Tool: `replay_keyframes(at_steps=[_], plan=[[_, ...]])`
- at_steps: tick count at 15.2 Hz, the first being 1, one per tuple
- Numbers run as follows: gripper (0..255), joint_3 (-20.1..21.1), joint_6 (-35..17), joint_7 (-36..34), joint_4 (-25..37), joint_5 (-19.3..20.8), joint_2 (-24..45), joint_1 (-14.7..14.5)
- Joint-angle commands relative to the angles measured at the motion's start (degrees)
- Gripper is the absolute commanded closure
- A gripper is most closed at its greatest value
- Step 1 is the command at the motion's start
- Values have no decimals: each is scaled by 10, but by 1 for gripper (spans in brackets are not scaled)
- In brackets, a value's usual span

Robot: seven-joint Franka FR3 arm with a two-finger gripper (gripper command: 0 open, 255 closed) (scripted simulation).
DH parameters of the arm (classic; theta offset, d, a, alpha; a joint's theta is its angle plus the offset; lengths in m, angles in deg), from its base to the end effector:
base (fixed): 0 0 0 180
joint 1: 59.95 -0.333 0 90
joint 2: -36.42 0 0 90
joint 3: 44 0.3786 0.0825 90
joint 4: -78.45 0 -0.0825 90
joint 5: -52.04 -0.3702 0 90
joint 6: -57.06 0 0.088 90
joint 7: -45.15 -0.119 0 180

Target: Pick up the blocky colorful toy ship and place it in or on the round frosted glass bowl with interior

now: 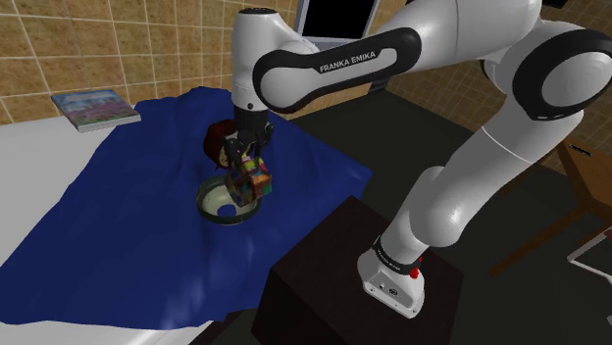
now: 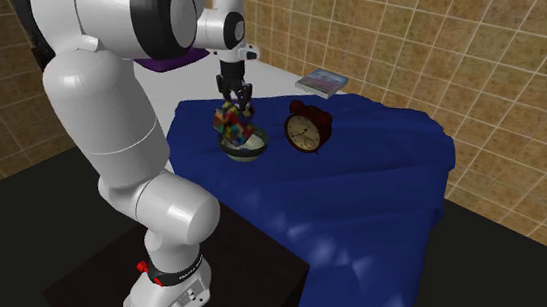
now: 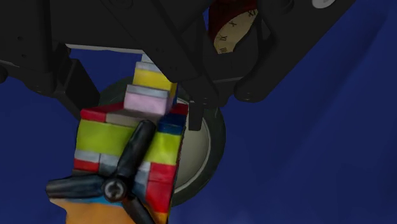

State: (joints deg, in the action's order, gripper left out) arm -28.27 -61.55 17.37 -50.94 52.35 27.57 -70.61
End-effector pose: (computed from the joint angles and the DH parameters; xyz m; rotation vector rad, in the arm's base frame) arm 0.4181 0.2122 0.4781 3.0820 -0.0393 -0.0217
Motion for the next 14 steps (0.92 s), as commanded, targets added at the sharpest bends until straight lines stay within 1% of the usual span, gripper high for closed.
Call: replay_keyframes(at_steps=[1, 9, 14], plan=[[255, 1, -17, -2, -9, 3, 8, 0], [255, 4, -80, -13, -41, 13, 40, 1], [255, 4, -80, -13, -41, 13, 40, 1]])
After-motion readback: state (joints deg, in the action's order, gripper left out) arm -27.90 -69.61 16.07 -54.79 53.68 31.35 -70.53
